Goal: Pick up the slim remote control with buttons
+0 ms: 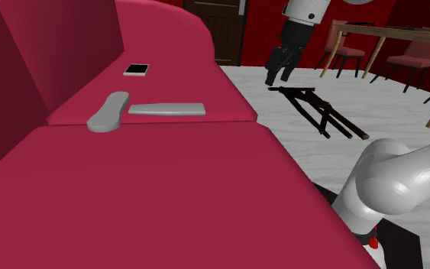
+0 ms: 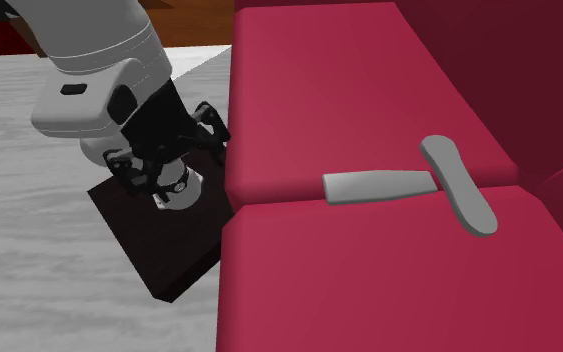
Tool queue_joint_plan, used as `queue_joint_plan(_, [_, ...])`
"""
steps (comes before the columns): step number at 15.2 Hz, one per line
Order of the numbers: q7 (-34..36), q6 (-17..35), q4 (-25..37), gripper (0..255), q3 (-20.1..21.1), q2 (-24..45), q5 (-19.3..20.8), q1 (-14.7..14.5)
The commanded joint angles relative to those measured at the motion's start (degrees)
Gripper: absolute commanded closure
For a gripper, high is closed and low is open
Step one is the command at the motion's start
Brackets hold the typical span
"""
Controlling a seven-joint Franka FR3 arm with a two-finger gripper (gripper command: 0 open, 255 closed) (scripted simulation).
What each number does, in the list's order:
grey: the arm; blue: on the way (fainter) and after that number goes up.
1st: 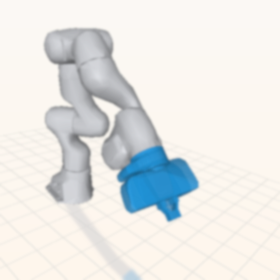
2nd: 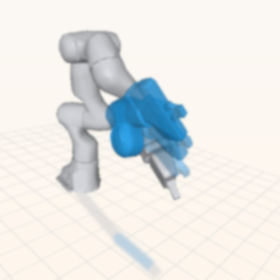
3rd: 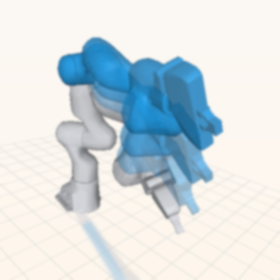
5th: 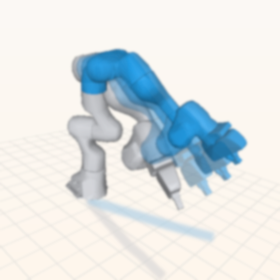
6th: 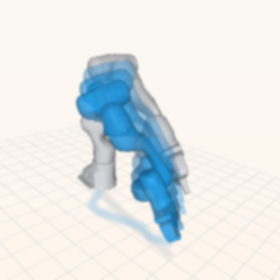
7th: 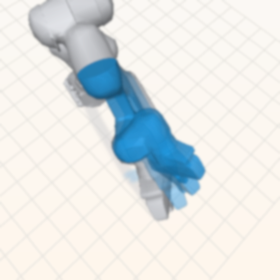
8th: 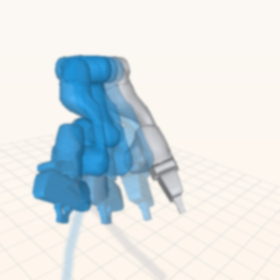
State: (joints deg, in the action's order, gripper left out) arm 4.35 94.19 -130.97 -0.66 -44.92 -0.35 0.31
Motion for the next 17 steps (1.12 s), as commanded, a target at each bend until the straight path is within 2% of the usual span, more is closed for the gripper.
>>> queue_joint_plan(1, [0.0, 0.0, 0.0, 0, 0.0, 0.0, 0.0, 0.0])
queue_joint_plan(9, [-9.8, 3.5, 11.7, 0, 1.6, 17.4, -0.6, -5.9])
queue_joint_plan(17, [-18.6, 3.3, 25.3, 0, 4.8, 33.3, -0.5, -10.8])
